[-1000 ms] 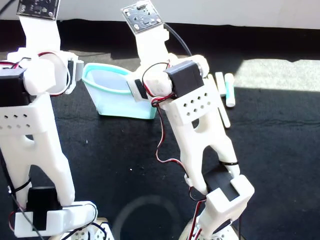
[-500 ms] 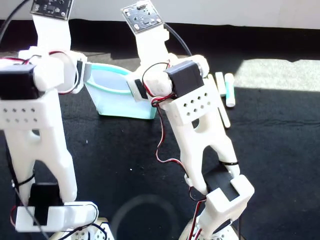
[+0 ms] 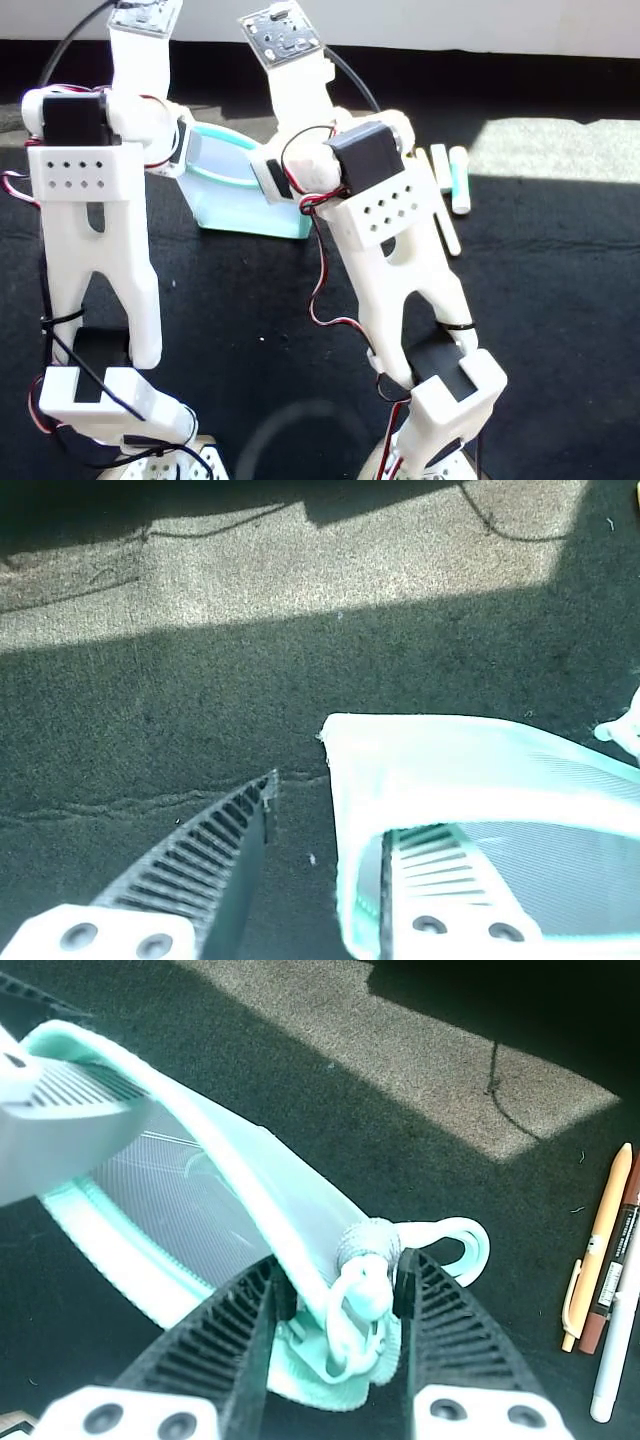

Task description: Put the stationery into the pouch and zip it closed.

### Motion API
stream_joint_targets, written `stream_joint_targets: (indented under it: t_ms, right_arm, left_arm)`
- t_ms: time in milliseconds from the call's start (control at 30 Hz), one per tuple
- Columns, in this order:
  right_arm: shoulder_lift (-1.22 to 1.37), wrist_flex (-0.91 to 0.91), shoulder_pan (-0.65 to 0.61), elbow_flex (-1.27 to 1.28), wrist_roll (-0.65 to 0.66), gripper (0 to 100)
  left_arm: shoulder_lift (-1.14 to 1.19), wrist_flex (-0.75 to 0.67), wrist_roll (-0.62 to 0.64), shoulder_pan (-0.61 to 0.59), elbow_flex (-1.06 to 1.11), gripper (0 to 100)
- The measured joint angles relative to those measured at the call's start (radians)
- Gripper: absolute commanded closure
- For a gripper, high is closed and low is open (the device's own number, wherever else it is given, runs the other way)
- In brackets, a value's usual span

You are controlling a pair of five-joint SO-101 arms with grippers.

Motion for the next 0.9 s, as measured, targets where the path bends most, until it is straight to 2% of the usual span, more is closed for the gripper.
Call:
stream_joint_targets:
  t_ms: [133,233,333,600,900]
  right_arm:
    - [0.0,0.0,0.0,0.0,0.0,83.8]
    - [0.0,0.0,0.0,0.0,0.0,83.8]
    - [0.0,0.0,0.0,0.0,0.0,83.8]
    - [0.0,0.0,0.0,0.0,0.0,83.8]
    - [0.003,-0.003,0.051,0.003,0.003,83.8]
  left_arm:
    - [0.034,0.0,0.0,0.0,-0.002,84]
    - [0.034,0.002,0.0,0.002,0.0,99]
    - [0.02,0.003,0.017,0.005,0.003,99]
    - [-0.104,0.003,0.172,0.011,0.028,99]
    - [-0.336,-0.003,0.23,0.123,0.374,99]
